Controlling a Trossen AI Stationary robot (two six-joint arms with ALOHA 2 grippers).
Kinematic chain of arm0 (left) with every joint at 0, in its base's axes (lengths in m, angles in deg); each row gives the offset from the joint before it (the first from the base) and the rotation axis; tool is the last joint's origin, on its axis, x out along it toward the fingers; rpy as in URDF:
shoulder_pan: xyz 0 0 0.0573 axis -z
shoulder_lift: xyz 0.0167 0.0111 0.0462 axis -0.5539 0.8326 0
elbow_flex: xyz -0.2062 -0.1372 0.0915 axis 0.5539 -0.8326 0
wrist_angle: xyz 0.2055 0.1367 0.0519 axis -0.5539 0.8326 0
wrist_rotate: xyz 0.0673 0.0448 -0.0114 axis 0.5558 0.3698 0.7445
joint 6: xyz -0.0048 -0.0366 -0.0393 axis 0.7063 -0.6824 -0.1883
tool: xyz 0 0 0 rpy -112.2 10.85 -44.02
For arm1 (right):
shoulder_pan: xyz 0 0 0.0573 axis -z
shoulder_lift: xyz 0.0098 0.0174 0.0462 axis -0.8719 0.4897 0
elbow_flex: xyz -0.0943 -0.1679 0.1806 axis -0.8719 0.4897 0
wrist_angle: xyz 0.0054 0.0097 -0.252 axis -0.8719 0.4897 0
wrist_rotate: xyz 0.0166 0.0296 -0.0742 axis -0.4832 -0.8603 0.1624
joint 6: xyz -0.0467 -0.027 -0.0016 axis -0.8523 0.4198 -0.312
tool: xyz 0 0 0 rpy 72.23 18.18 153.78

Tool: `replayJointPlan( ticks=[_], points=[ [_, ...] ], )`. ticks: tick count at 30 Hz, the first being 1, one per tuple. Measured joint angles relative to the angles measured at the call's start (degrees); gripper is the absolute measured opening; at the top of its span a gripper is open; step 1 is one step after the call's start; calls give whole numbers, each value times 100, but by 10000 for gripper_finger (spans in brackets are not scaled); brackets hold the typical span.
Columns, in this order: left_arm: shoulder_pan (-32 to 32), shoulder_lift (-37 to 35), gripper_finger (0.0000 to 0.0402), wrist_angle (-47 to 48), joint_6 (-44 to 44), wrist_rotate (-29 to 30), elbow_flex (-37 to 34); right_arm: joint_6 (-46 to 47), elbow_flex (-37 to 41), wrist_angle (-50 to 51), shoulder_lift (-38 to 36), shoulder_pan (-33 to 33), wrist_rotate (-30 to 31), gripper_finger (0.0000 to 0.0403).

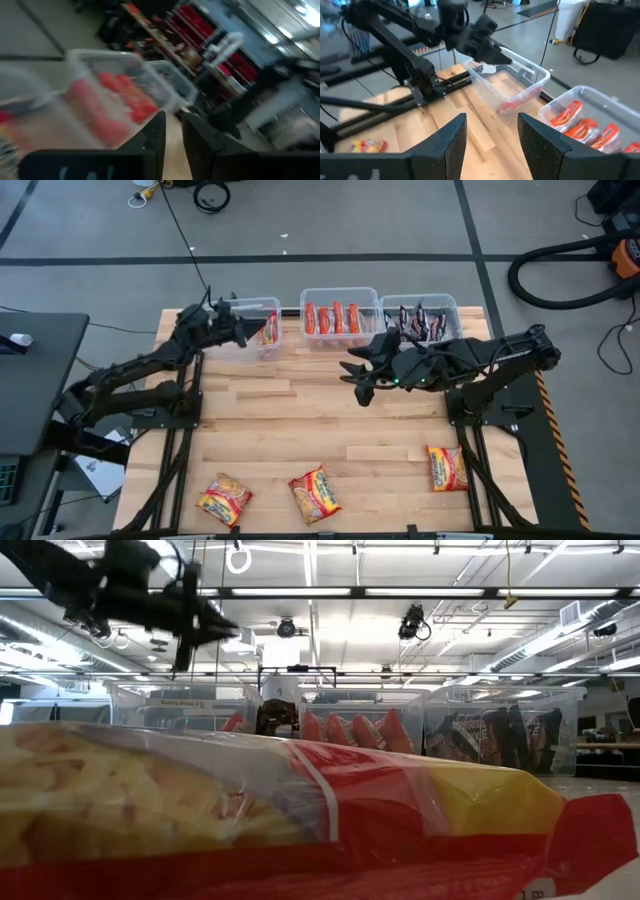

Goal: Sort Maruchan noodles
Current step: Put the red noodle pack into the top left transparent bin

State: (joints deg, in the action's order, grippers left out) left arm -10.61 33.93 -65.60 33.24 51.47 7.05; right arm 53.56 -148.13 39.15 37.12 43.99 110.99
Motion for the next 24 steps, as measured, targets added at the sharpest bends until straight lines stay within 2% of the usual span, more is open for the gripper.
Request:
replayJointPlan(
  ticks=[7, 13, 16, 19, 24],
  points=[
    [1500, -945, 28, 2226, 1322, 724, 1244, -226, -2, 177, 11, 2, -140, 181],
    [3187, -1091, 11, 4011, 2074, 1537, 2179, 1106, 355, 389, 318, -55, -693, 181],
    [4114, -1061, 9, 4642, 1862, 1838, 2388, 1473, 586, 420, 631, -178, -1350, 181],
    [5221, -857, 9, 4764, 1405, 2076, 2518, 1391, 651, 462, 1033, -370, -1951, 181],
    [6998, 9, 8, 4621, 767, 3353, 2660, 967, 651, 1071, 1406, -704, -2413, 181]
  ],
)
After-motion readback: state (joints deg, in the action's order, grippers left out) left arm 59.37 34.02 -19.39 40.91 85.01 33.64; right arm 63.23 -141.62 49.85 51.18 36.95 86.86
